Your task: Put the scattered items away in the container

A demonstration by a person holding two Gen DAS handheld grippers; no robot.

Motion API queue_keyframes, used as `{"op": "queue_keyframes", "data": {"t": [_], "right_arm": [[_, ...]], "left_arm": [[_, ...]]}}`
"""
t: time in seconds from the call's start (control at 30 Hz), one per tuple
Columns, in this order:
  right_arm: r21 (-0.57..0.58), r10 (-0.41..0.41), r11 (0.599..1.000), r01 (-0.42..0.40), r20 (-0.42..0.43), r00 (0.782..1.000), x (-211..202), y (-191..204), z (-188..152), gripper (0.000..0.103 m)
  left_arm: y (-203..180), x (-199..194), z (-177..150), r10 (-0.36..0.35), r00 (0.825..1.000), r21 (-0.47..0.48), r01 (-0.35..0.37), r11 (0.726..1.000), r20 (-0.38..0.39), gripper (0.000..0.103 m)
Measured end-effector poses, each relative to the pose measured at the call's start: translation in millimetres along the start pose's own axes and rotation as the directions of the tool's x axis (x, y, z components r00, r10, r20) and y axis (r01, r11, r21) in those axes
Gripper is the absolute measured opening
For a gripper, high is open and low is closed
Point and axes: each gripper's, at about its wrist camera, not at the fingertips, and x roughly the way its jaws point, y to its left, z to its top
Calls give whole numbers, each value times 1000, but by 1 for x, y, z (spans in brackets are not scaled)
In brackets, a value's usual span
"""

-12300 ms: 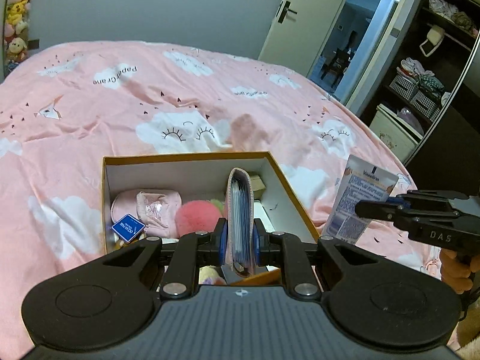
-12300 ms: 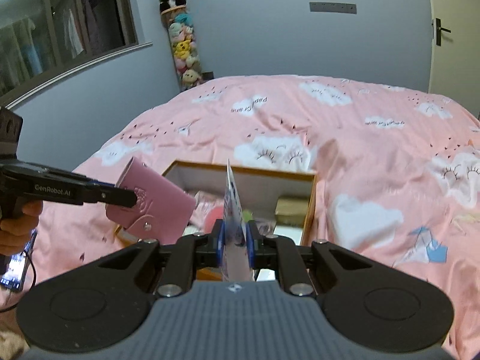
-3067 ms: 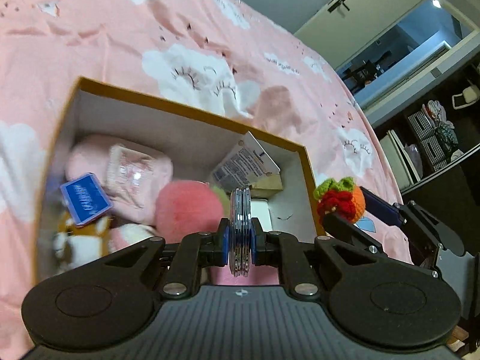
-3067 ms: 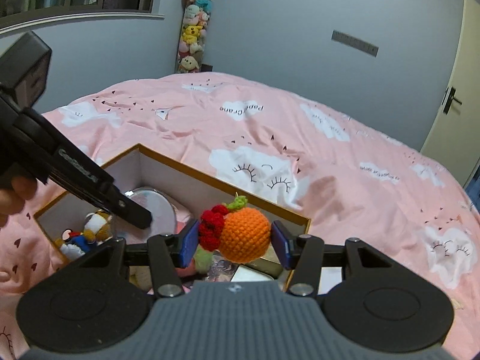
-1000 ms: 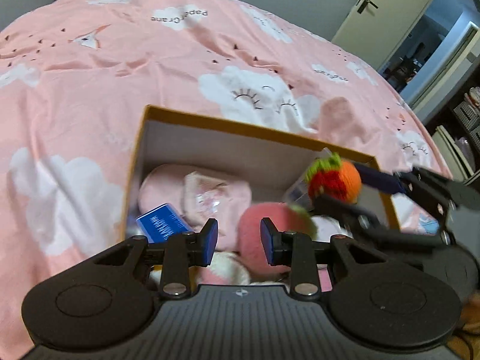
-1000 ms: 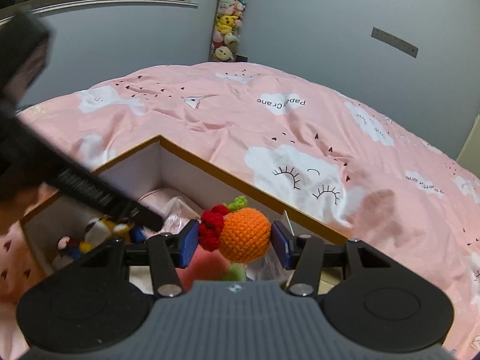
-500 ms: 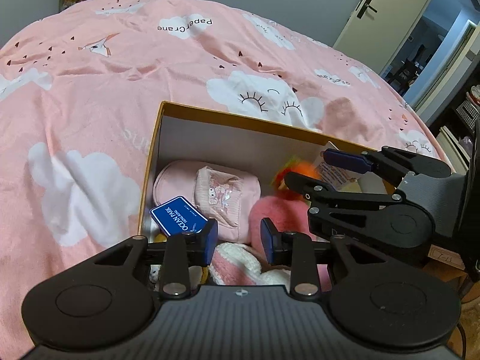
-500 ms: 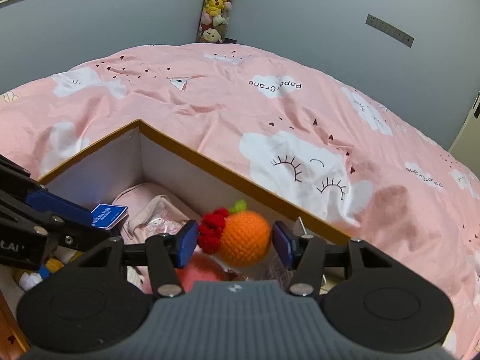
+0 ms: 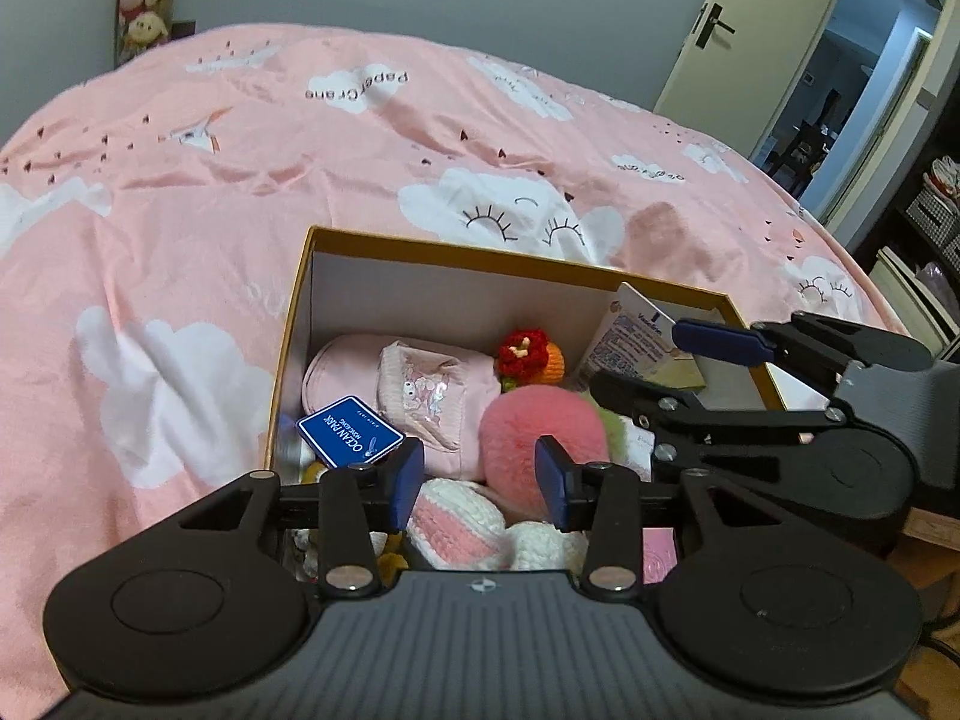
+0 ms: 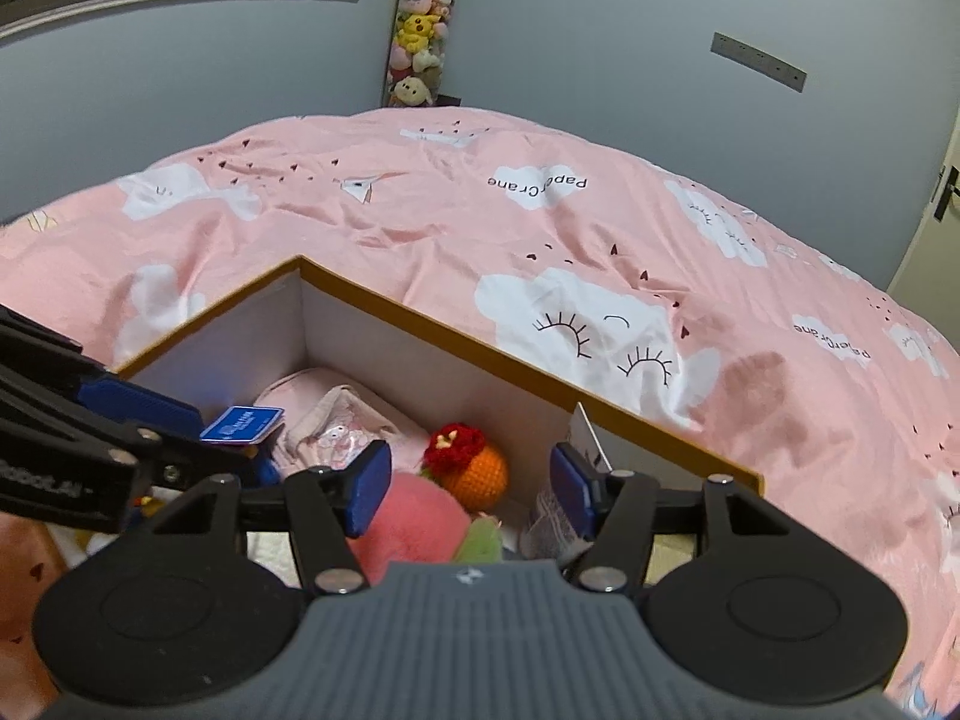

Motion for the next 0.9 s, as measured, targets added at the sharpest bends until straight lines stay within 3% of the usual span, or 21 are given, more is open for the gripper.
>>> {"op": "queue_keyframes", "data": {"t": [0.2, 0.4, 0.63, 0.73, 0.9], "right_arm": [[33, -11, 999, 10, 24, 1000, -27, 7, -7, 64], [107, -39, 994, 33, 60, 997, -54, 7, -12, 66], [224, -105, 972, 77, 115, 988, -84, 2, -19, 80], [287, -119, 955, 77, 133, 984, -95, -1, -25, 89], [357, -133, 932, 69, 158, 979, -109, 0, -35, 95]], "left_arm": [[-10, -16, -4, 16, 999, 27, -17, 999, 47, 51], [-21, -36, -8, 38, 991, 69, -47, 996, 131, 63], [-36, -57, -15, 103, 962, 120, -137, 983, 254, 81], [-41, -64, -19, 143, 947, 119, -184, 976, 289, 82], [-46, -69, -28, 161, 934, 118, -208, 971, 320, 86]]}}
